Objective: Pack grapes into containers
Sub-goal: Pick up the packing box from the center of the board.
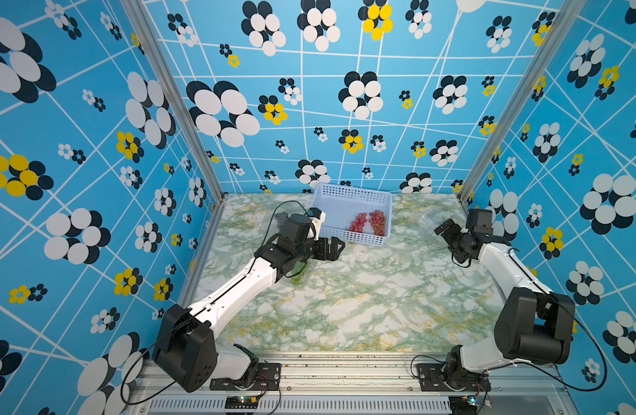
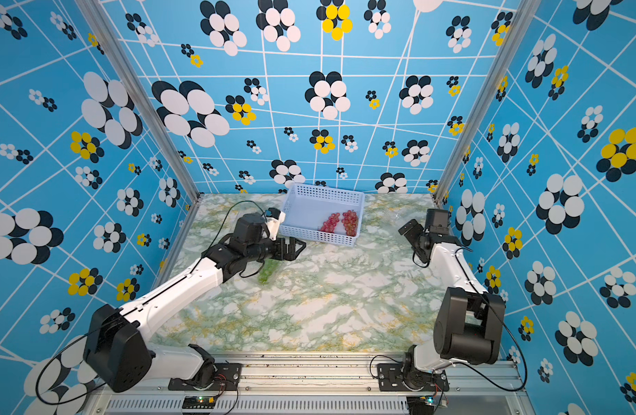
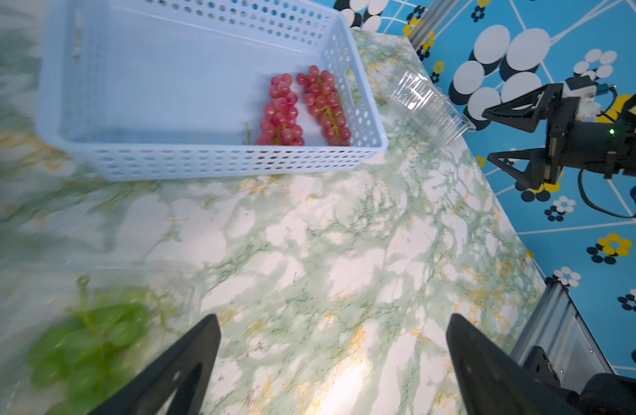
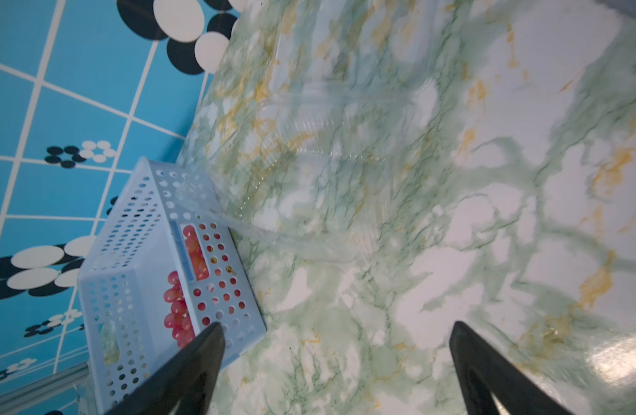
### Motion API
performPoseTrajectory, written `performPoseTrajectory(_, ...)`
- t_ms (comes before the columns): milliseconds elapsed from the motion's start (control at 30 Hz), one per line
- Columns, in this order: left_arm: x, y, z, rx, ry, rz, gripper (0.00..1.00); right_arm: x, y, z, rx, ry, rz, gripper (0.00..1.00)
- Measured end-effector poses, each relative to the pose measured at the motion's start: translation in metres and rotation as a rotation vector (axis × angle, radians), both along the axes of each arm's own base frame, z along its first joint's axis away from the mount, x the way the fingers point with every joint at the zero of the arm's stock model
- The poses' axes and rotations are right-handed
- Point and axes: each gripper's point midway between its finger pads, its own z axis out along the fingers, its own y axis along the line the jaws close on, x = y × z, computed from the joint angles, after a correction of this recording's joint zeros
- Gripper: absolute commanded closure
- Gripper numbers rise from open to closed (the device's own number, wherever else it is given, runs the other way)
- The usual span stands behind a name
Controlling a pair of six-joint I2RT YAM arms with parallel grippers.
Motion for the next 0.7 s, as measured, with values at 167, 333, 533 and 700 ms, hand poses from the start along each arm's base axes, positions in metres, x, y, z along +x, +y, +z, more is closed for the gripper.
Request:
performPoseTrajectory(167, -0.005, -0.052, 0.007, 0.01, -0.051, -0.147, 0.01, 0.004, -0.024, 0.002, 0.058, -0.015, -0.068, 0.01)
performPoseTrajectory(333, -0.01, -0.076, -0.001, 0.024, -0.062, -0.223, 0.01, 0.025, -0.027, -0.015, 0.119, 0.007, -0.058, 0.01)
performPoseTrajectory(533, -0.009, -0.084, -0.01, 0.037, -0.059, -0.247, 0.0, 0.042, -0.022, -0.05, 0.185, 0.057, -0.028, 0.06)
performPoseTrajectory(700, -0.009, -0.085, -0.009, 0.035, -0.065, -0.249, 0.01, 0.045, -0.016, -0.061, 0.22, 0.065, -0.012, 0.23)
